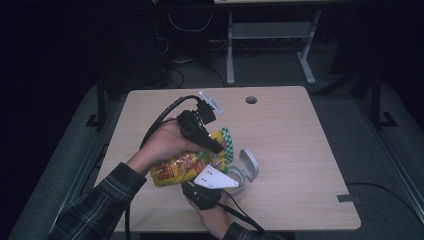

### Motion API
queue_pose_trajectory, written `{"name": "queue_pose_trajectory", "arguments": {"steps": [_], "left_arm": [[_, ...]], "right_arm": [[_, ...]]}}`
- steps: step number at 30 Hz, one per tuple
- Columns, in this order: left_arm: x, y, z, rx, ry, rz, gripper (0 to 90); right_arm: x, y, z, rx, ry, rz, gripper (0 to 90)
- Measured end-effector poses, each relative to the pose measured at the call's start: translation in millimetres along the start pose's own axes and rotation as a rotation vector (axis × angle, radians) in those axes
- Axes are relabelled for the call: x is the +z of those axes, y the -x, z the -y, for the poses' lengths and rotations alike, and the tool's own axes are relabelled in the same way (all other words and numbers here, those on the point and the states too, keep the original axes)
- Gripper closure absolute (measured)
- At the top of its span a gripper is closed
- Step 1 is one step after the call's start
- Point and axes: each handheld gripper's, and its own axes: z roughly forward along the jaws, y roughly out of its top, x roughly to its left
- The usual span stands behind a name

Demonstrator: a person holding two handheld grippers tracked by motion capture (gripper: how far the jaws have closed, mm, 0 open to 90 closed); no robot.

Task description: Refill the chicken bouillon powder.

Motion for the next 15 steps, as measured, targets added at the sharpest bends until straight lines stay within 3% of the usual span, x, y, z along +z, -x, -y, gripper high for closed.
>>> {"name": "queue_pose_trajectory", "arguments": {"steps": [11, 15], "left_arm": [[-28.8, 1.6, 29.8, 0.011, 0.154, 0.037, 90.0], [-40.7, 2.7, 44.6, 0.024, 0.223, 0.043, 90.0]], "right_arm": [[-0.8, -1.2, -1.9, -0.002, -0.029, 0.034, 89.7], [-2.3, -2.9, -5.6, -0.033, -0.047, 0.054, 89.7]]}}
